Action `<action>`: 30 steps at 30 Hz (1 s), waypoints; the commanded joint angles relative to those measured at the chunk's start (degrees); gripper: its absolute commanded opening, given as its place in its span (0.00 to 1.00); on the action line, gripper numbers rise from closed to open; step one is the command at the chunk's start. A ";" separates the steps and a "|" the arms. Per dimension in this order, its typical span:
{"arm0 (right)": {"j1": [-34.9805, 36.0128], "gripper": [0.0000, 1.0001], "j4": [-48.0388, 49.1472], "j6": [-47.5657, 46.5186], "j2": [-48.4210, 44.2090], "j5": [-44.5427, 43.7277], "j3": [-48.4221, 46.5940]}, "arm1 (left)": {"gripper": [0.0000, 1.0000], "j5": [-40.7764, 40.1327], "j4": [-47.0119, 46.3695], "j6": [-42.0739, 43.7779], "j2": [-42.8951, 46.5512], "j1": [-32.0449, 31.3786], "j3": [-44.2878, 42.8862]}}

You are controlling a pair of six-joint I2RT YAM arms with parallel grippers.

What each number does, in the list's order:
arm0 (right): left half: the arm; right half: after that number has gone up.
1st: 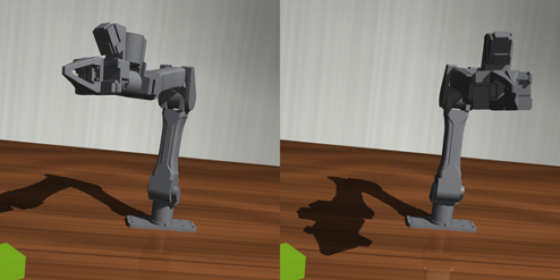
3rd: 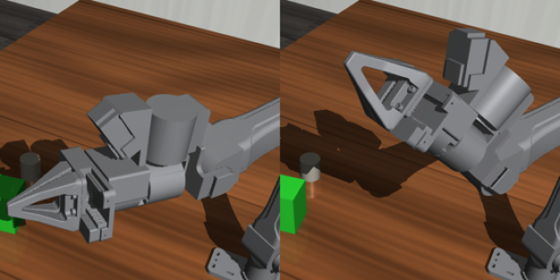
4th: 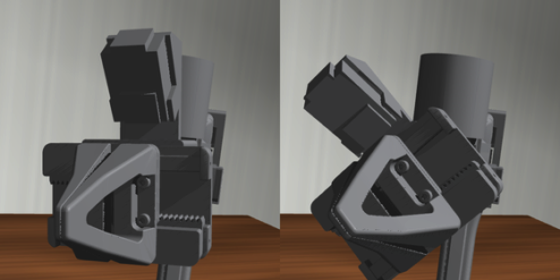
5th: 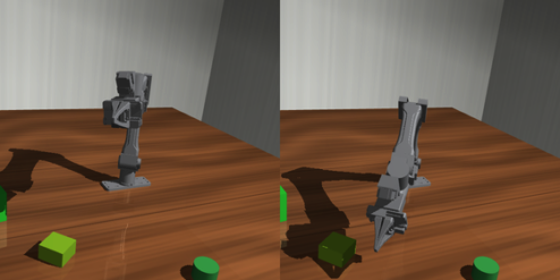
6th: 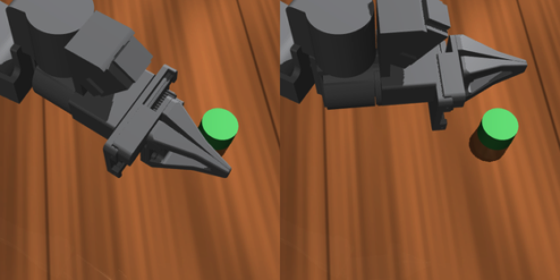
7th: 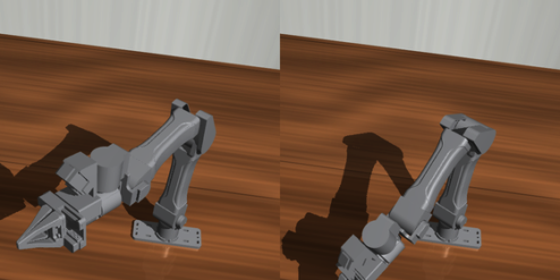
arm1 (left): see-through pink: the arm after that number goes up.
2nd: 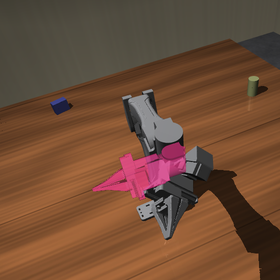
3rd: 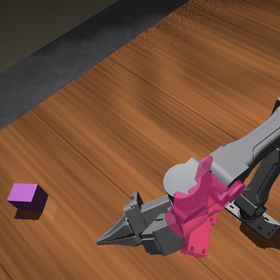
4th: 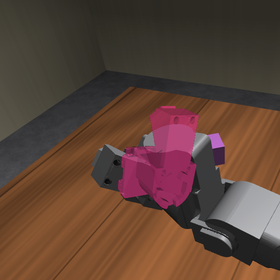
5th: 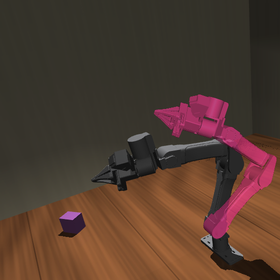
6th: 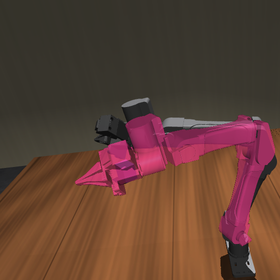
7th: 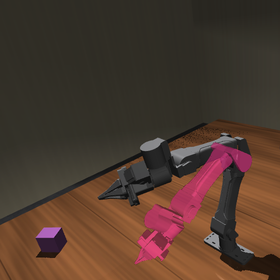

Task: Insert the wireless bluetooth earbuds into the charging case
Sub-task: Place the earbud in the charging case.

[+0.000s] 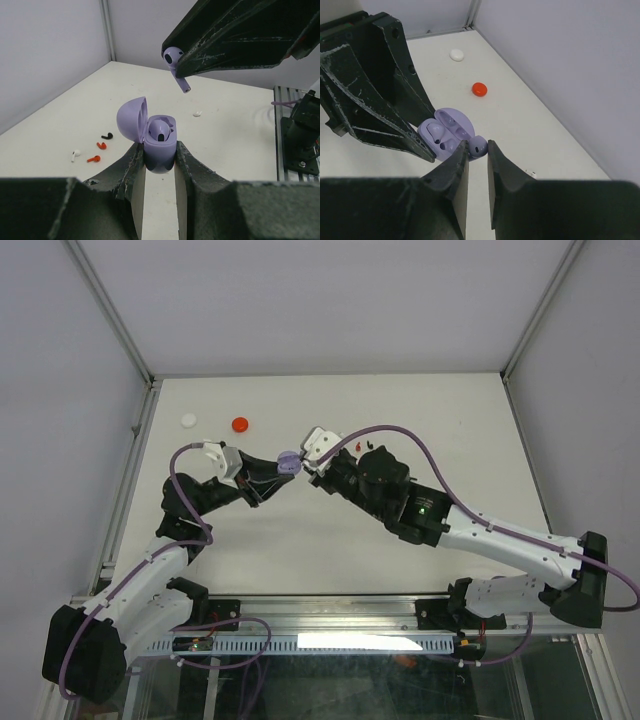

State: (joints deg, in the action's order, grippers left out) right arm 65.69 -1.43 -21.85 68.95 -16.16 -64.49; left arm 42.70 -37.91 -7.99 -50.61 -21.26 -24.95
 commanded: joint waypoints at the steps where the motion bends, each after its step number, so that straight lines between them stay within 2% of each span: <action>1: 0.98 0.15 7.31 -2.69 -0.11 0.35 -0.06 | 0.00 2.51 -4.31 -1.21 0.07 0.45 -2.21; 30: 3.92 0.15 11.43 -6.89 3.13 -5.17 2.08 | 0.00 3.31 -7.37 -5.64 -0.61 0.51 -1.97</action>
State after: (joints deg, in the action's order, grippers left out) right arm 68.99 5.19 -27.55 72.40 -19.38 -62.59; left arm 45.10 -41.56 -12.71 -51.29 -21.26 -24.95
